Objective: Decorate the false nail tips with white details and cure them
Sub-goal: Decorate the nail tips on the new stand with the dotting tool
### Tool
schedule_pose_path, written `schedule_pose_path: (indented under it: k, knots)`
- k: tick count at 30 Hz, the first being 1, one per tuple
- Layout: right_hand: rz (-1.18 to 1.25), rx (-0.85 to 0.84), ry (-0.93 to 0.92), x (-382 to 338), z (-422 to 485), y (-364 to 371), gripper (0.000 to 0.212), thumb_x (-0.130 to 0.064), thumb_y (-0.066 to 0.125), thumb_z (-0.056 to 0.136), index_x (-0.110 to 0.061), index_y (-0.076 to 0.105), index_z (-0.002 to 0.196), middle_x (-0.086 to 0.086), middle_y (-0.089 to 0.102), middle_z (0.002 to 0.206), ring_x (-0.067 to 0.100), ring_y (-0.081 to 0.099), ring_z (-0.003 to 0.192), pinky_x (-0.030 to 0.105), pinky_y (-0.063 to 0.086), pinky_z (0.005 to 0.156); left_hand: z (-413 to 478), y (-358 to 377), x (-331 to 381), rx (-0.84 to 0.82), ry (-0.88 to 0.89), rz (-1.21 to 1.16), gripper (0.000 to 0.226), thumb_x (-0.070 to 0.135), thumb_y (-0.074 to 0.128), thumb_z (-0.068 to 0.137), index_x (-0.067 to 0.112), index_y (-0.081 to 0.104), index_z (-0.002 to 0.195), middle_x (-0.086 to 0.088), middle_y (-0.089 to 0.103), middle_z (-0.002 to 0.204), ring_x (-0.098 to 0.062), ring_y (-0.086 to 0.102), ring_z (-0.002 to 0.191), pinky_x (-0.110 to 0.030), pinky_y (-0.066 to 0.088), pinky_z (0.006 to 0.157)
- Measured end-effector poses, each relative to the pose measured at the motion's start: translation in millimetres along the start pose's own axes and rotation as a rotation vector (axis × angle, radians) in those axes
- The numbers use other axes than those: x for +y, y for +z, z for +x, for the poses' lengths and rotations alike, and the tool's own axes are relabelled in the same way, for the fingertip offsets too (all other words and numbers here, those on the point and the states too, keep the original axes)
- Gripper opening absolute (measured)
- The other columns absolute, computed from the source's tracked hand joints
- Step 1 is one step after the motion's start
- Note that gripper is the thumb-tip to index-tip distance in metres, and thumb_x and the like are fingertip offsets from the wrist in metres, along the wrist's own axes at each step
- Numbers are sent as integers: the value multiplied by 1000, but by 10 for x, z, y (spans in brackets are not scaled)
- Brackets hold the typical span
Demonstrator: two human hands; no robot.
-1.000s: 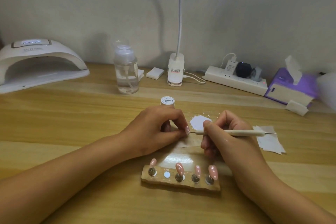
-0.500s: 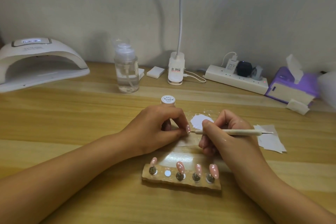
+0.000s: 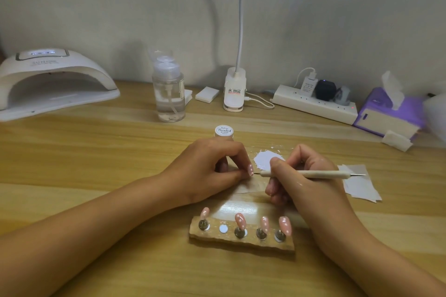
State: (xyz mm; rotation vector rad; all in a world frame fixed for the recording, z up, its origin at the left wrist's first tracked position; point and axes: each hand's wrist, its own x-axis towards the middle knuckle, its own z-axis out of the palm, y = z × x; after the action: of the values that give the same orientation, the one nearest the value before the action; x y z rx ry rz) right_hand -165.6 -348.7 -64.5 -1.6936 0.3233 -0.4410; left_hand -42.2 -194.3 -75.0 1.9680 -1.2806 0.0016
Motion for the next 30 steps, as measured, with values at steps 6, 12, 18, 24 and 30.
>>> schedule_pose_path:
  k: [6, 12, 18, 24, 30]
  knots:
    - [57, 25, 4, -16, -6, 0, 23, -14, 64, 86, -9, 49, 69, 12, 67, 56, 15, 60, 46, 23, 51, 47, -1, -1, -1, -1, 4, 7, 18, 16, 77, 84, 32, 69, 83, 22, 61, 82, -13, 57, 61, -15, 41, 59]
    - [131, 57, 6, -36, -2, -8, 27, -12, 64, 90, -11, 49, 68, 13, 66, 57, 17, 58, 47, 23, 51, 47, 2, 3, 7, 3, 30, 39, 18, 16, 77, 84, 33, 69, 83, 22, 59, 82, -14, 57, 62, -15, 40, 59]
    - [71, 11, 7, -45, -12, -3, 25, -12, 65, 89, -7, 49, 70, 14, 68, 58, 17, 61, 48, 22, 53, 49, 0, 3, 12, 4, 32, 49, 14, 14, 76, 83, 27, 71, 84, 23, 58, 81, -13, 57, 61, -14, 38, 60]
    - [55, 7, 1, -34, -8, 2, 27, -15, 66, 89, -8, 49, 69, 14, 69, 59, 16, 62, 49, 22, 52, 50, 0, 2, 18, 7, 34, 50, 14, 14, 77, 84, 26, 71, 84, 24, 58, 81, -14, 56, 62, -15, 38, 60]
    - [56, 4, -4, -19, -10, -4, 27, -16, 66, 89, -7, 49, 70, 14, 69, 59, 16, 62, 49, 22, 52, 50, 2, 0, 16, 6, 35, 52, 11, 15, 76, 84, 24, 72, 84, 28, 58, 83, -14, 57, 61, -14, 39, 60]
